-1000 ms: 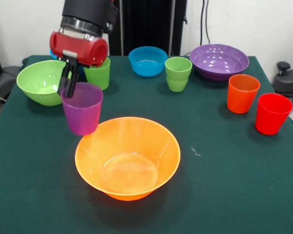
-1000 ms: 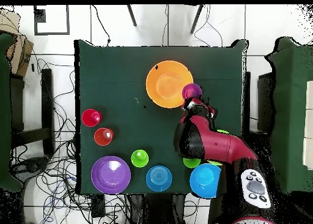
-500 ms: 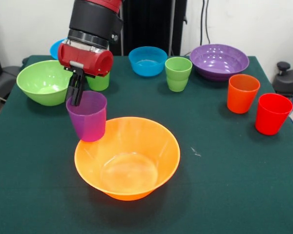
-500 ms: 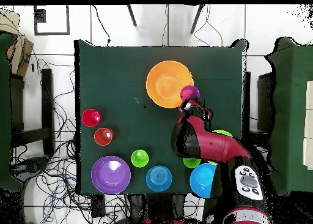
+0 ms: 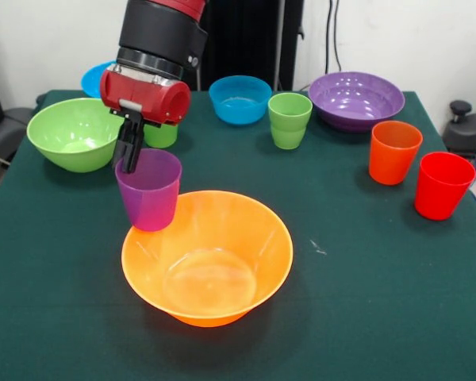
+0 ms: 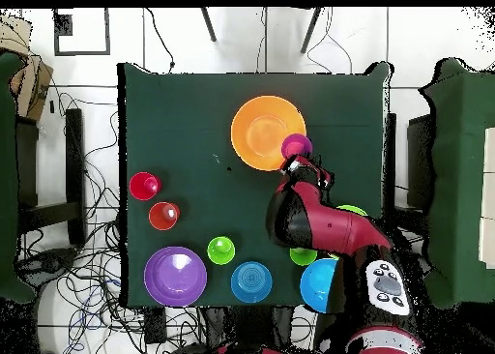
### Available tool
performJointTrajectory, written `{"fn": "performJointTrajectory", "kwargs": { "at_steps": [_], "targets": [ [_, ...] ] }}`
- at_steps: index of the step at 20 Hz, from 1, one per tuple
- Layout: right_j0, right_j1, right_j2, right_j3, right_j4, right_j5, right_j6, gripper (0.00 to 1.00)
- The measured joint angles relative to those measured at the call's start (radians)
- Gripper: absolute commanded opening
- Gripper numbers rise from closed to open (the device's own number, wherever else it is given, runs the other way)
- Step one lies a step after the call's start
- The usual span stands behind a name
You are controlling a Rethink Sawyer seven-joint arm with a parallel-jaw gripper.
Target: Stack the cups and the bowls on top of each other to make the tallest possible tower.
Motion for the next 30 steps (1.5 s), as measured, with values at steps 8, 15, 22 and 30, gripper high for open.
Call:
{"fn": "performJointTrajectory", "kwargs": {
  "at_steps": [8, 15, 22, 30],
  "targets": [
    [0.010, -0.001, -0.007, 0.000, 0.025, 0.000, 0.000, 0.00],
    [0.011, -0.004, -0.009, 0.000, 0.040, 0.000, 0.000, 0.00],
    [0.018, -0.021, -0.011, 0.000, 0.045, 0.000, 0.000, 0.00],
    [0.063, -0.056, -0.025, -0.014, 0.088, 0.033, 0.000, 0.00]
  ]
}}
